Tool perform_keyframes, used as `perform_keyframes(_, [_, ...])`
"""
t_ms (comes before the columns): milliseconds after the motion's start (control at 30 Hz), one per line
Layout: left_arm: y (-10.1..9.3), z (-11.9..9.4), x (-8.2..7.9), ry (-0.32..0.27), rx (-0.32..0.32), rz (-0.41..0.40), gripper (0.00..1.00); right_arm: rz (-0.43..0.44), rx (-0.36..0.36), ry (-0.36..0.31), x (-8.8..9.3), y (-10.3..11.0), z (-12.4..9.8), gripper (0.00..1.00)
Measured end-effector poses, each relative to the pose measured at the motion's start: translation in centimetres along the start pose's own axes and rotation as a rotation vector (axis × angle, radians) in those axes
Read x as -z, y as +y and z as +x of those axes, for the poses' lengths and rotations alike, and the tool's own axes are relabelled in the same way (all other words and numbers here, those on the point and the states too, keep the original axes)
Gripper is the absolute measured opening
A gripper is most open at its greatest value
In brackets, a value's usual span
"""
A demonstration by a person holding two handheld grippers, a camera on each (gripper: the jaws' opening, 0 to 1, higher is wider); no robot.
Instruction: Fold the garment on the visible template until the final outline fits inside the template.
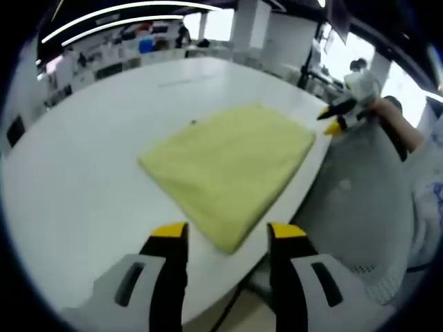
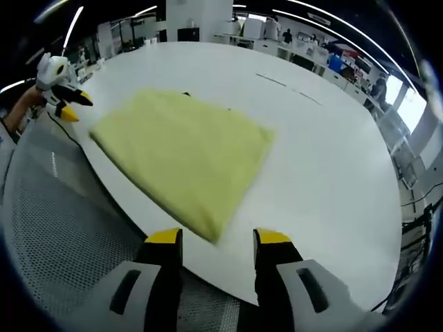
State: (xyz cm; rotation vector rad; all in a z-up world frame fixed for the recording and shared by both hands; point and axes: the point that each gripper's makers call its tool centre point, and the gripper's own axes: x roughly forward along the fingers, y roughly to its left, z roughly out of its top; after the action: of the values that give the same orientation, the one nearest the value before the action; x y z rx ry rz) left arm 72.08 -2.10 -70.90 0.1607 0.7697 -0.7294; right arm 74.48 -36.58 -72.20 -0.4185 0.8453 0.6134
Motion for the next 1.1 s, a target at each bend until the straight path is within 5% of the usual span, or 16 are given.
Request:
perform_keyframes(267, [-1.1,-1.6,-1.9,-0.045,0.030,0.025,0.59,0.012,0.002,-0.118,-2.9,0.8,-3.1,0.59])
perform_keyframes(567, [-1.5,-3.1,-1.9,-0.023,0.010,0.058,0.72,-0.048,0.021,-0.116,-3.4,1.6,-4.9,0.69])
perform_keyframes(733, [-1.5,-4.3,-2.7,-0.071,0.007,0.061,0.81,-0.052,0.032,-0.142,-4.0,2.1,-5.8,0.91])
perform_keyframes(1100, [-2.3,-5.7,-3.0,-0.081,0.020,0.052,0.99,-0.042,0.040,-0.128,-3.6,2.7,-6.7,1.00])
